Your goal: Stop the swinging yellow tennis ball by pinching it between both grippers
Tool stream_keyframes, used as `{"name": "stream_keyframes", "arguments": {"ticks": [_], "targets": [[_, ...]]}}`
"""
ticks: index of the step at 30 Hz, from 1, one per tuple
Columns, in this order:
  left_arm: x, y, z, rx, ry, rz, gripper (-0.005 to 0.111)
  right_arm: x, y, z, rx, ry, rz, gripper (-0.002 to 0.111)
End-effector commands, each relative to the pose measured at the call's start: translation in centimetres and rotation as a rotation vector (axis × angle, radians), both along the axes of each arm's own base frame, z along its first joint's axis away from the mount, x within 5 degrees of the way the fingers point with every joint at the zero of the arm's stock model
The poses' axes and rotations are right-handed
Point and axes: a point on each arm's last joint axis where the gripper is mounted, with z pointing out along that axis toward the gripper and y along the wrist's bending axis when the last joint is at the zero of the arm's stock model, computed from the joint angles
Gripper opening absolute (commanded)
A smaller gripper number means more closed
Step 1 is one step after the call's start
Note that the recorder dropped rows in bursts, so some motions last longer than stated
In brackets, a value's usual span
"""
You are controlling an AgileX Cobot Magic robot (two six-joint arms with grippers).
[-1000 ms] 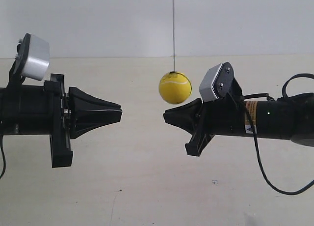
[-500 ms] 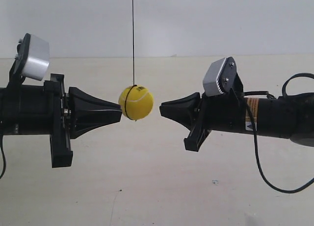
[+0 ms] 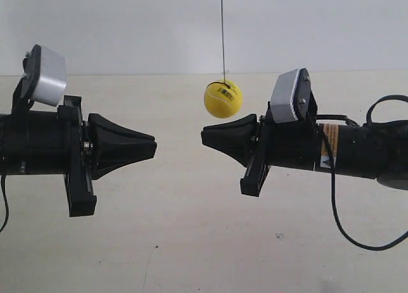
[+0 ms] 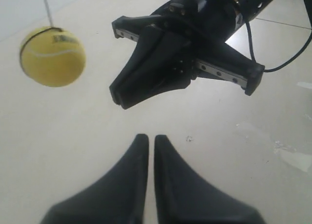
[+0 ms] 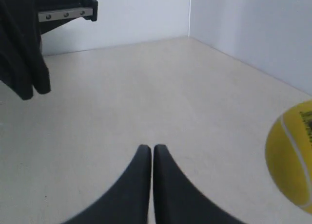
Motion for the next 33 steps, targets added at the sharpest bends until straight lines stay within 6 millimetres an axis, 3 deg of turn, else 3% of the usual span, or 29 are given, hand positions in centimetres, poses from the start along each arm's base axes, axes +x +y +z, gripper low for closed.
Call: {"name": "stream_keyframes", "arguments": {"ticks": [1,10,28,33], "targets": [[0.2,-0.1,0.0,0.014,-0.008,0.009,0.005,0.3,-0.3,-0.8,-0.104,0.019,-0.041,0.0],[0.3,0.0,-0.2,0.038,-0.014,0.027,0.005,0.4,-0.5,-1.4,-0.168,0.034,-0.057,0.0],[0.9,0.1,0.4,-0.005,-0.089,0.073,0.005,0.8,-0.3,0.1,-0.023,-0.057,-0.091,0.0],[1.2,-0.2,-0.7,-0.014,-0.052,0.048,0.005,0.8,-0.3,0.3,-0.001,-0.066,-0.086,0.0]]}}
